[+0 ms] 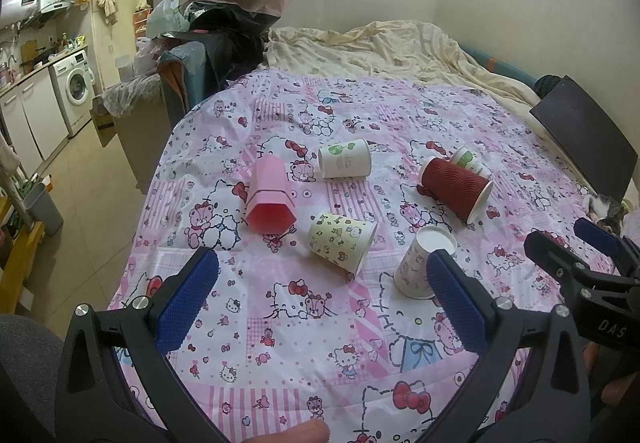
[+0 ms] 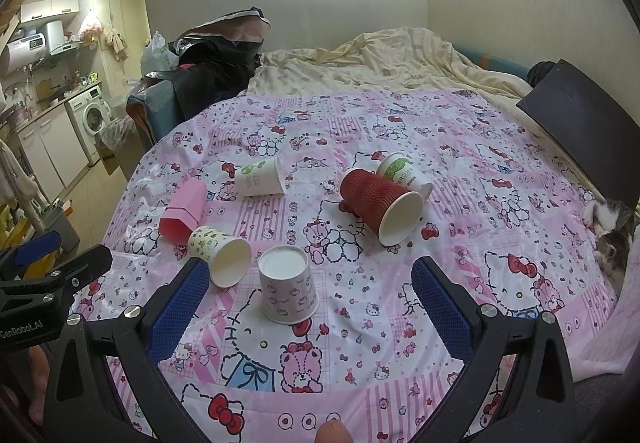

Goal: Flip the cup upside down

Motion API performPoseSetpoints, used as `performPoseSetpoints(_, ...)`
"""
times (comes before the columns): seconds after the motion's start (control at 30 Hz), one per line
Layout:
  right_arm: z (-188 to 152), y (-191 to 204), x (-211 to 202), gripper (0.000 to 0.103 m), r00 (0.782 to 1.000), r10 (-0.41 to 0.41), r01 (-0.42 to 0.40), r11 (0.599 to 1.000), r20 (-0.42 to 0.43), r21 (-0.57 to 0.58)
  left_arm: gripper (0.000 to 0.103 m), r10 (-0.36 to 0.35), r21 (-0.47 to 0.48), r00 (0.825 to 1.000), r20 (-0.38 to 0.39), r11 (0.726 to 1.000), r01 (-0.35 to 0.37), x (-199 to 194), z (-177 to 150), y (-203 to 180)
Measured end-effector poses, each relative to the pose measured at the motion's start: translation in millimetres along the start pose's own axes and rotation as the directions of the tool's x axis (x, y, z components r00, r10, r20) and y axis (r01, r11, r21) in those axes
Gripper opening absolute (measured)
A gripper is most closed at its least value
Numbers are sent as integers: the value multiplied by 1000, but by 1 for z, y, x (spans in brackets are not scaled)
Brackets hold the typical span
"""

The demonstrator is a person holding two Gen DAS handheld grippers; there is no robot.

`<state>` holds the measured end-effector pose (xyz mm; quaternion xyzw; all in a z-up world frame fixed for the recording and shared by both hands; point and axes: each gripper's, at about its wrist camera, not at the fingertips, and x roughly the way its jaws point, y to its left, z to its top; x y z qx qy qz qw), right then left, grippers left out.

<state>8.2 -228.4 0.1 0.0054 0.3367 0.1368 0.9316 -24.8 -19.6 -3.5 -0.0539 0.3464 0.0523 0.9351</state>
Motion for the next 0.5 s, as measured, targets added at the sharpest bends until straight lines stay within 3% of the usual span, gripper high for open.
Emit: performPoseSetpoints(0.5,-1,1,0,103,1000,1,-1,1000,0,-2,103,-13,5,1000,9,1000,13,-3,0,1)
